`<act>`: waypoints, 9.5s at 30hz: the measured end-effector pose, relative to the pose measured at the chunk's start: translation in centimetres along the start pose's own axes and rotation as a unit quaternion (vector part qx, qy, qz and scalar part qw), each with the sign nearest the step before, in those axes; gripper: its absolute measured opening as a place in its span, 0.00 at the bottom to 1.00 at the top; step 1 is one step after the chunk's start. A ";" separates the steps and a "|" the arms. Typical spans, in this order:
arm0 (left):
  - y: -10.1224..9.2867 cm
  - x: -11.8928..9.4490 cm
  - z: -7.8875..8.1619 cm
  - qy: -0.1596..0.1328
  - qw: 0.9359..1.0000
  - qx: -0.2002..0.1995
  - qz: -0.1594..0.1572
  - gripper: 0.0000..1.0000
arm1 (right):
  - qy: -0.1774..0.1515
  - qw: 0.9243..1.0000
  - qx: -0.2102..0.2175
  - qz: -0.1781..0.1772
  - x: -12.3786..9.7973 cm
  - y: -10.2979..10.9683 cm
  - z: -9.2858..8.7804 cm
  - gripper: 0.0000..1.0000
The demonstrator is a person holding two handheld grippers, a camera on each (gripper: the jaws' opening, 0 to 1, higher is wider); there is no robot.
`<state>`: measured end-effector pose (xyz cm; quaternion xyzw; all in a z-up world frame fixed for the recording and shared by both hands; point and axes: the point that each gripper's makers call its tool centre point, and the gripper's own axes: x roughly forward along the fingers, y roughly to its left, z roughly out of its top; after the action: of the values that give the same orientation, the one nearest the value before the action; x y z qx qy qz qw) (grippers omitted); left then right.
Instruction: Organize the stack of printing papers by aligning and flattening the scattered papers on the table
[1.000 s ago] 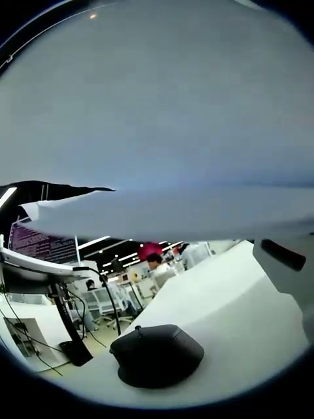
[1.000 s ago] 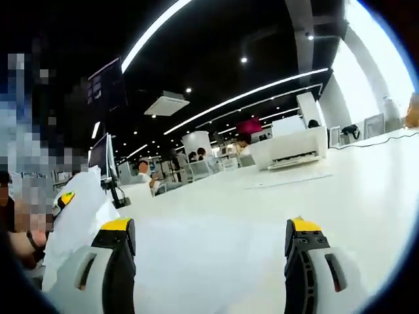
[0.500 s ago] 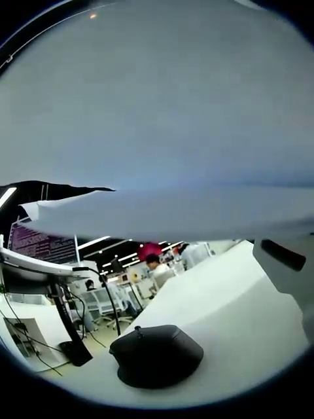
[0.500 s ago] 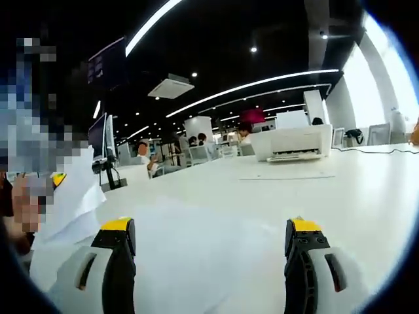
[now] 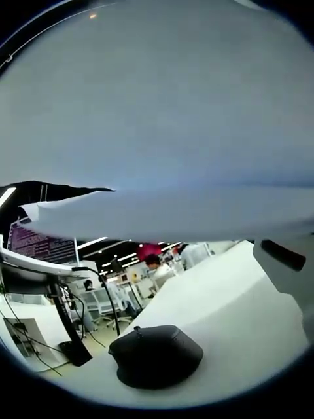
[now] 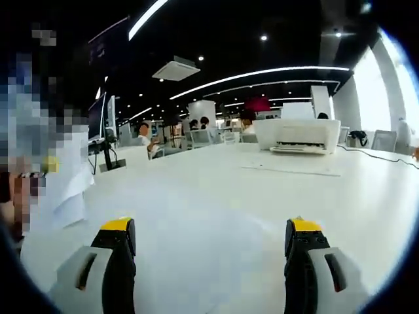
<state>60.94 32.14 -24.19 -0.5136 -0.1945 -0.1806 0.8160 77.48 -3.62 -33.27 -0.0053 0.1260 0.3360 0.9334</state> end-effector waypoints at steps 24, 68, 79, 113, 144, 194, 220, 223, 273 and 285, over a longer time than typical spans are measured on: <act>-0.3 0.0 -0.1 0.004 1.000 -0.003 -0.009 0.07 | 0.064 0.997 -0.032 -0.009 1.5 -0.8 -2.0 0.78; -0.6 -0.1 -0.1 0.004 1.000 -0.001 -0.015 0.08 | 0.063 0.996 -0.061 0.022 0.6 2.3 -1.5 0.11; -0.5 -0.1 -0.1 0.004 1.000 -0.003 -0.015 0.08 | -0.010 0.999 0.031 0.021 -1.1 1.1 1.0 0.07; -0.7 -0.1 0.0 0.001 1.000 -0.004 -0.018 0.08 | -0.028 0.990 0.123 0.066 -2.4 2.5 1.6 0.02; -0.6 -0.1 0.1 0.000 1.000 -0.006 -0.020 0.09 | -0.124 0.967 0.216 0.057 -4.9 1.0 4.1 0.00; -0.4 0.0 0.3 -0.002 1.000 -0.006 -0.017 0.09 | -0.261 0.888 0.344 0.158 -5.1 3.1 13.4 0.00; -0.1 -0.1 0.3 -0.003 1.000 -0.008 -0.016 0.09 | -0.304 0.855 0.369 0.200 -6.0 6.2 17.2 0.00; -0.1 -0.1 0.3 -0.003 1.000 -0.008 -0.016 0.09 | -0.304 0.855 0.367 0.204 -6.1 6.6 17.6 0.00; -0.3 -0.1 0.4 -0.006 1.000 -0.010 -0.019 0.10 | -0.340 0.783 0.428 0.296 -7.3 11.5 22.6 0.00; -0.2 -0.1 0.5 -0.006 1.000 -0.011 -0.019 0.10 | -0.327 0.784 0.431 0.305 -6.3 12.6 21.9 0.00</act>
<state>60.69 32.49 -23.89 -0.5194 -0.2077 -0.1952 0.8056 69.94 4.24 -9.58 0.5466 -0.0596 0.4952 0.6727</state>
